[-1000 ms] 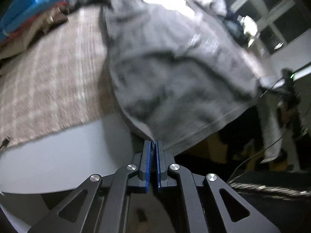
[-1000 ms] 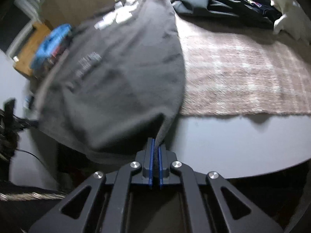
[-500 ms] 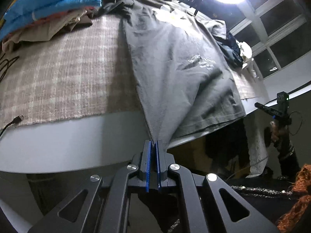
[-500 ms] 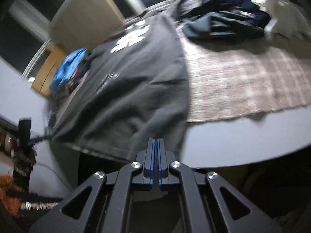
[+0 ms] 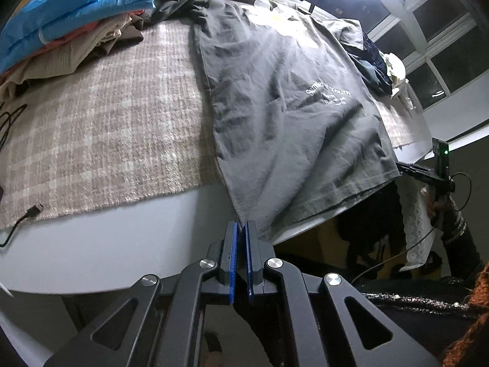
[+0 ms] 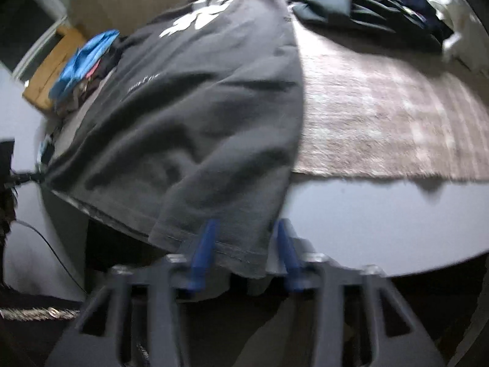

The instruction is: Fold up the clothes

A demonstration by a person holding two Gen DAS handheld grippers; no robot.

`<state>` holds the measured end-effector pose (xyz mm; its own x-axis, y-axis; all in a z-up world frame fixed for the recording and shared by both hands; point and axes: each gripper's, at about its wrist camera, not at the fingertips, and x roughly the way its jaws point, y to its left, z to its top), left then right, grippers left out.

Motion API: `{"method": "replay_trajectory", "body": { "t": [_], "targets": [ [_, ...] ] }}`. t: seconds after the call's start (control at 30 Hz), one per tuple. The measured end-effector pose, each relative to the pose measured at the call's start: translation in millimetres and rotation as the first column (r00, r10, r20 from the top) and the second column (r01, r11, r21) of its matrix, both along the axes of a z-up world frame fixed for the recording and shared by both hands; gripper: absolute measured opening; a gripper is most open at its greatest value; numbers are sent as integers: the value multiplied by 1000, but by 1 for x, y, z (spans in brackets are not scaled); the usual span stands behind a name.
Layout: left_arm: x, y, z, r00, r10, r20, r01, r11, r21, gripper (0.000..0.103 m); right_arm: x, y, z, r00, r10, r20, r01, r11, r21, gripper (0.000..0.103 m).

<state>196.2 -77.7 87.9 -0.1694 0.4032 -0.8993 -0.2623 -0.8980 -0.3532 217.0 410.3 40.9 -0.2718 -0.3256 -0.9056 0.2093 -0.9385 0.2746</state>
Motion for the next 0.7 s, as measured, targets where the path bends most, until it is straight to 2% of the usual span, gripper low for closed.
{"method": "replay_trajectory", "body": {
  "t": [0.1,0.17,0.27,0.37,0.43,0.57,0.7],
  "targets": [
    [0,-3,16,1000,7,-25,-7,1000,11,4,-3,2,19,1000,9,11,-8,997,-76,2],
    [5,-7,35,999,8,-49,-6,999,39,4,-1,12,53,999,-1,-35,-3,994,-107,2],
    [11,-5,58,996,-4,-87,7,999,39,4,5,33,106,992,-41,-116,23,988,-154,2],
    [15,1,66,994,-28,-104,32,999,42,4,8,43,125,985,-69,-158,46,988,-147,2],
    [13,4,45,998,-28,-59,30,999,29,4,5,44,105,988,-88,-125,72,989,-132,2],
    [11,6,-4,999,-13,37,13,1000,-8,4,3,33,43,996,-86,-13,85,994,-63,2],
    [5,-2,-30,996,12,84,-10,1000,-22,4,-1,35,9,993,-101,55,101,995,-5,2]
  ]
}}
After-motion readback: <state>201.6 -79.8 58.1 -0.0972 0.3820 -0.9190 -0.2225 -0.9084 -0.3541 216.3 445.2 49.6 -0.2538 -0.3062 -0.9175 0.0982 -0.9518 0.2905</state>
